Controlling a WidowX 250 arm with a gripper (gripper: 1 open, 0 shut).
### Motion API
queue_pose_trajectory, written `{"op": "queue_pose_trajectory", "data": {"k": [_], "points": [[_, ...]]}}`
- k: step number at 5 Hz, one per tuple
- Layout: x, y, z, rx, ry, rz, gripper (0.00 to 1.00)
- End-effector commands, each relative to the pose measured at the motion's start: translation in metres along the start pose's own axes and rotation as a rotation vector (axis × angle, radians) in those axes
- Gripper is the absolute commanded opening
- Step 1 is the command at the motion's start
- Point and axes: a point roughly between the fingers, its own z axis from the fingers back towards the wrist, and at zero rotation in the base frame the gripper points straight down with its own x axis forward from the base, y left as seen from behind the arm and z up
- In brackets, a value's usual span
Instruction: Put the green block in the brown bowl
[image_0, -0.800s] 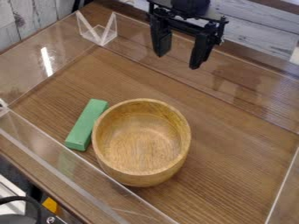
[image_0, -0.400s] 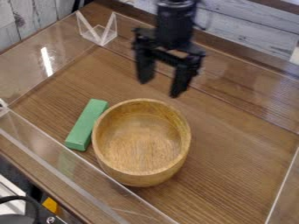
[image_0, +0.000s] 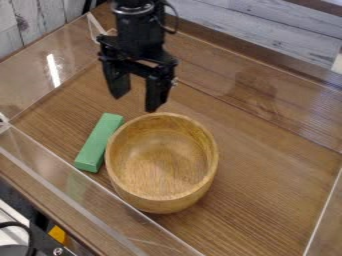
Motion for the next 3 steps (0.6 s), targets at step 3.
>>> {"op": "queue_pose_trajectory", "data": {"k": [3], "points": [[-0.011,-0.018,0.009,0.002,-0.044,0.121,1.00]]}}
